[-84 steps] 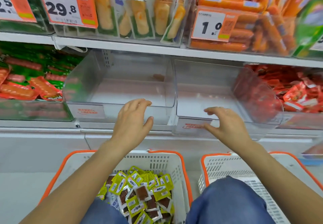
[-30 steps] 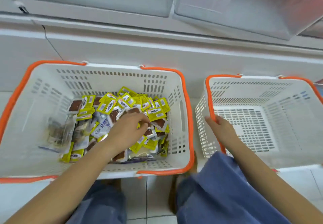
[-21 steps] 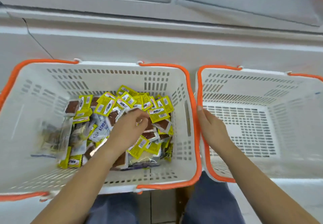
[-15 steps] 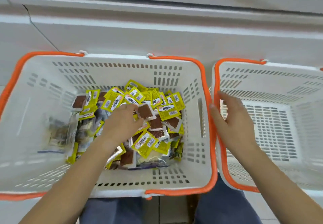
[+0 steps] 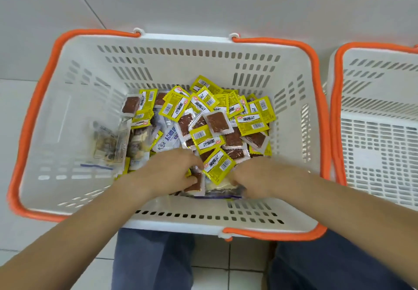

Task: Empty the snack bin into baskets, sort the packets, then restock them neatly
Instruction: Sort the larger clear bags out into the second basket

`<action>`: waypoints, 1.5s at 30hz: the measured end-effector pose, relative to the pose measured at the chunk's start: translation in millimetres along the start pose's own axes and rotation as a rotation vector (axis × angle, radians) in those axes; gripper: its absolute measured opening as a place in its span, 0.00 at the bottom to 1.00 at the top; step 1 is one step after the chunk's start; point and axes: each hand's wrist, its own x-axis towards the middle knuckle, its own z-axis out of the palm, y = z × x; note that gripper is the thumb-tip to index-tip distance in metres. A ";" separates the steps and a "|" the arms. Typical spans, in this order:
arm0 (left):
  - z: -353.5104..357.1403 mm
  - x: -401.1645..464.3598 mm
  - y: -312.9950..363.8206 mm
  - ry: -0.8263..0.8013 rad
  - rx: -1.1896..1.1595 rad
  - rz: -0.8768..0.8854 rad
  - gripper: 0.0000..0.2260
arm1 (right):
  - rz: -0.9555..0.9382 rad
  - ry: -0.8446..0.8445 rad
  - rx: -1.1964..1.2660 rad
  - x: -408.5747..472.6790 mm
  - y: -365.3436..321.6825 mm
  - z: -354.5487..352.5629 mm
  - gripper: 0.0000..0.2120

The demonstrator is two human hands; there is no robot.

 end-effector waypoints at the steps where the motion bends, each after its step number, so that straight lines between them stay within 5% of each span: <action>1: 8.3 3.3 5.3 0.073 0.090 0.150 0.16 | -0.044 0.018 -0.048 2.0 -2.7 5.5 0.14; 4: 25.4 16.3 21.6 0.047 0.302 0.351 0.25 | -0.114 0.151 -0.176 4.9 -3.9 17.8 0.22; 8: 28.3 36.1 6.0 -0.103 0.628 0.199 0.29 | 0.059 0.098 -0.325 6.8 4.4 18.7 0.34; 13: -4.8 44.9 -36.7 -0.058 0.754 -0.055 0.26 | 0.275 0.055 -0.374 23.6 20.7 -5.1 0.32; 16: -16.3 36.5 -65.7 -0.021 0.736 -0.214 0.25 | 0.369 0.019 -0.420 27.0 21.3 -18.3 0.34; 19: -11.9 23.5 -79.7 0.143 0.559 -0.153 0.21 | 0.302 0.070 -0.405 22.2 0.7 -8.2 0.36; 22: -9.0 8.9 -79.7 0.211 0.411 -0.106 0.19 | 0.028 0.142 -0.164 21.4 -18.4 9.1 0.42; 27: 7.2 6.1 -77.3 0.282 0.177 -0.152 0.16 | 0.110 0.159 0.170 48.8 -14.0 0.2 0.50; 39: -3.6 15.0 -73.6 0.397 0.143 -0.079 0.14 | 0.161 0.138 0.025 49.3 3.7 -14.0 0.44; 42: 9.7 23.6 -56.4 0.206 0.115 -0.049 0.19 | 0.161 0.118 0.046 38.6 6.0 -14.3 0.30; 45: 11.1 33.3 -60.2 0.074 0.259 -0.227 0.25 | 0.159 0.157 0.262 32.4 13.7 -24.4 0.19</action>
